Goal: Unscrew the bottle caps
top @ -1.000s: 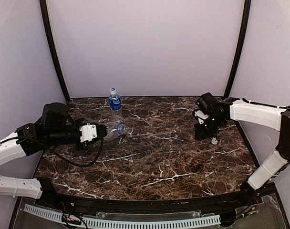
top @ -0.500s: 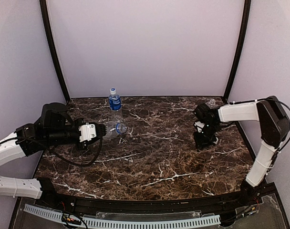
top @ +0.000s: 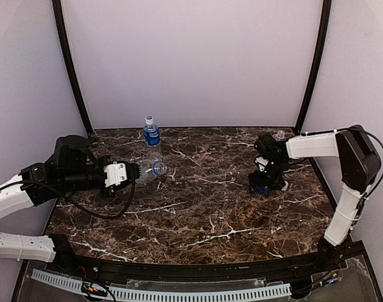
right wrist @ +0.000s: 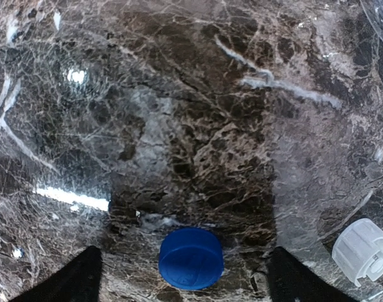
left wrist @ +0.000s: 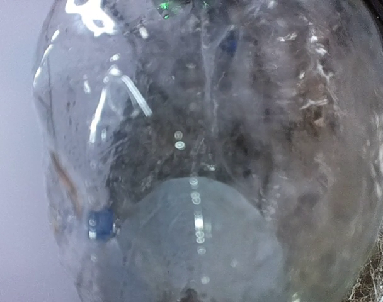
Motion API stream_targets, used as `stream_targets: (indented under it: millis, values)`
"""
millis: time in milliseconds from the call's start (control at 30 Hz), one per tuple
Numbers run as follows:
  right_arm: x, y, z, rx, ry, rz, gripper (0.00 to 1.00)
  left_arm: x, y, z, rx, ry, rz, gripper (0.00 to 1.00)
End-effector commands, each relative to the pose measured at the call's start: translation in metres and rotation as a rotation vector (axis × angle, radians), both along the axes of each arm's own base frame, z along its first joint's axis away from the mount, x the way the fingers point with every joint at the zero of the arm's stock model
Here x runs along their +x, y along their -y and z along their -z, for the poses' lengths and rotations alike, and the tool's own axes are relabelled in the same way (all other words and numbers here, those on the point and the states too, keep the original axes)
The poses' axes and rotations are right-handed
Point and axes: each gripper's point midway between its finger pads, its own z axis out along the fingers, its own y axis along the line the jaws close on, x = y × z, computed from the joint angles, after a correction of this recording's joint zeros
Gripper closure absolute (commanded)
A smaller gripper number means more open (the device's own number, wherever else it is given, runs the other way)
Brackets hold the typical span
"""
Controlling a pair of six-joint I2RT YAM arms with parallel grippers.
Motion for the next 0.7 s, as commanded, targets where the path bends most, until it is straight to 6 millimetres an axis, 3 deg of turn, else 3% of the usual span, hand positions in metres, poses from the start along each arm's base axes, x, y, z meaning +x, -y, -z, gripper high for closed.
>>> stream_targets:
  millis: [0,100,167,233,333,367,433,533,667]
  values:
    - [0.005,-0.01,-0.025,0.014,0.031,-0.019,0.02,-0.004,0.001,-0.005,-0.04,-0.017,0.007,0.75]
    - [0.005,-0.041,-0.073,0.028,0.14,-0.137,0.02,-0.006,0.003,-0.012,-0.068,-0.031,0.009,0.75]
    - [0.002,-0.079,-0.128,0.057,0.317,-0.304,0.01,-0.009,0.007,-0.019,-0.104,-0.054,0.021,0.75]
    - [-0.016,-0.135,-0.19,0.152,0.54,-0.548,0.01,-0.015,0.012,-0.028,-0.149,-0.088,0.044,0.75]
    - [-0.096,-0.213,-0.283,0.509,0.86,-0.969,0.03,-0.026,0.02,-0.043,-0.229,-0.161,0.085,0.74]
    - [-0.125,-0.226,-0.311,0.656,0.979,-1.083,0.04,-0.028,0.021,-0.045,-0.242,-0.176,0.094,0.74]
    - [-0.17,-0.233,-0.36,0.913,1.223,-1.197,0.05,-0.035,0.024,-0.05,-0.271,-0.22,0.12,0.74]
    - [-0.2,-0.244,-0.39,1.128,1.382,-1.217,0.1,-0.046,0.029,-0.06,-0.307,-0.269,0.176,0.74]
    - [-0.218,-0.283,-0.408,1.198,1.425,-1.269,0.15,-0.05,0.032,-0.062,-0.317,-0.29,0.202,0.74]
